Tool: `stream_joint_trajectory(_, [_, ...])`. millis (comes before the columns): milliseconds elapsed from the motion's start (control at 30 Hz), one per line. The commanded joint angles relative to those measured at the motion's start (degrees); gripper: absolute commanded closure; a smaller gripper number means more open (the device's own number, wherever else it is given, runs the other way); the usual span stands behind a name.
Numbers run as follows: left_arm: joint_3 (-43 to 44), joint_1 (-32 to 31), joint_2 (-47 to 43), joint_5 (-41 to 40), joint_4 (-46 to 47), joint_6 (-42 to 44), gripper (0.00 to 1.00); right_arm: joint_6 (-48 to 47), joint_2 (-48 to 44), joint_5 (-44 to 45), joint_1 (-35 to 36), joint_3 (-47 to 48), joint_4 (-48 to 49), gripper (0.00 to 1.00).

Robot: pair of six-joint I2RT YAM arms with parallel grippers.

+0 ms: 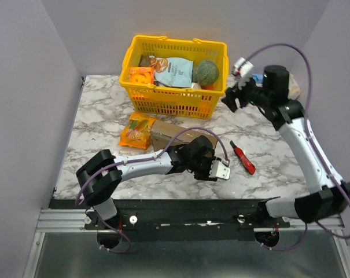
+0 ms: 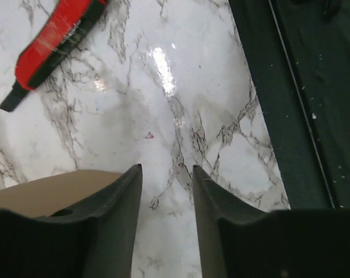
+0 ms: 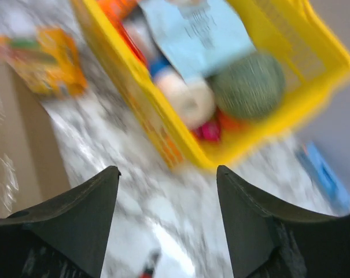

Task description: Unpack the express box

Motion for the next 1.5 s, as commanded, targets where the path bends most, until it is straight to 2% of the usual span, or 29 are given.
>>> stream_joint_trajectory(0, [3.5, 0.1, -4.2, 4.2, -13.2, -13.3, 0.46, -5.5, -9.7, 6.7, -9.7, -21.7, -0.9, 0.18])
stream_joint_trajectory(33, [3.6, 0.0, -5.4, 4.8, -15.0, -14.9, 0.37, -7.4, -11.7, 6.8, -11.0, -30.5, 0.0, 0.17])
stream_joint_trajectory(67, [3.8, 0.0, -6.0, 5.9, -16.2, -16.3, 0.04, -11.4, -15.5, 7.3, -12.2, -34.6, 1.1, 0.16])
stream_joint_trajectory(100, [4.7, 0.1, -6.5, 7.1, -17.4, -18.0, 0.01, -12.7, -16.9, 8.1, -12.3, -38.4, 3.9, 0.14])
stream_joint_trajectory(133, [5.5, 0.0, -7.0, 7.9, -20.6, -20.6, 0.01, -14.0, -18.2, 8.8, -12.5, -45.0, 5.0, 0.14])
stream_joint_trajectory(167, [6.8, -0.1, -6.9, 9.6, -22.6, -22.1, 0.01, -15.7, -19.1, 9.0, -12.4, -47.4, 6.0, 0.14])
stream_joint_trajectory(233, [11.8, -0.6, -5.5, 9.7, -29.3, -26.4, 0.01, -15.3, -20.0, 9.6, -12.4, -50.7, 8.5, 0.14])
stream_joint_trajectory(333, [15.5, -1.6, -6.3, 7.1, -34.5, -26.2, 0.01, -13.9, -17.5, 11.7, -12.5, -53.0, 10.6, 0.14])
stream_joint_trajectory(500, [18.3, -5.8, -7.9, -0.9, -37.4, -26.3, 0.01, -13.4, -14.0, 13.3, -12.4, -55.9, 11.7, 0.18])
stream_joint_trajectory(767, [22.4, -6.3, -9.5, -7.9, -40.9, -21.7, 0.01, -13.9, -10.6, 19.3, -12.5, -57.8, 9.9, 0.21])
stream_joint_trajectory(833, [23.6, -5.9, -11.5, -10.9, -41.3, -17.0, 0.02, -13.7, -10.2, 19.1, -12.4, -57.6, 7.7, 0.27])
stream_joint_trajectory(867, [24.1, -5.4, -12.2, -13.7, -41.3, -15.1, 0.04, -13.7, -9.7, 18.6, -12.4, -57.4, 6.6, 0.34])
stream_joint_trajectory(900, [25.5, -4.6, -13.0, -15.4, -41.2, -13.5, 0.05, -13.5, -8.8, 18.0, -12.5, -57.2, 4.1, 0.52])
stream_joint_trajectory(1000, [29.5, 0.2, -15.9, -21.3, -40.3, -7.7, 0.08, -12.8, -7.1, 16.9, -12.5, -54.6, -2.8, 0.89])
stream_joint_trajectory(1033, [30.6, 1.7, -17.3, -21.5, -40.2, -6.3, 0.09, -12.9, -6.4, 16.9, -12.6, -53.5, -4.8, 0.93])
stream_joint_trajectory(1067, [31.4, 5.0, -18.1, -21.2, -40.1, -4.0, 0.10, -13.3, -6.5, 16.6, -13.3, -51.7, -7.1, 0.95])
stream_joint_trajectory(1133, [31.1, 7.0, -21.9, -19.7, -37.9, -2.1, 0.10, -13.7, -9.2, 13.4, -15.0, -44.2, -14.6, 0.99])
stream_joint_trajectory(1167, [29.7, 7.8, -23.7, -19.2, -36.5, -1.2, 0.10, -12.9, -10.7, 12.0, -15.9, -41.2, -16.8, 1.00])
stream_joint_trajectory(1200, [26.2, 7.9, -25.5, -18.7, -35.1, 1.1, 0.10, -12.9, -11.7, 10.1, -16.0, -33.9, -20.8, 1.00])
stream_joint_trajectory(1300, [21.5, 7.9, -30.3, -15.3, -32.2, 6.1, 0.10, -17.1, -13.9, -0.7, -16.0, -22.7, -28.6, 1.00])
stream_joint_trajectory(1367, [19.7, 7.9, -32.0, -15.7, -28.1, 8.3, 0.10, -18.9, -15.5, -10.7, -16.0, -13.9, -30.9, 1.00])
stream_joint_trajectory(1467, [22.6, 7.8, -30.8, -16.5, -24.6, 13.6, 0.11, -15.4, -15.8, -22.8, -16.0, -4.7, -33.5, 1.00])
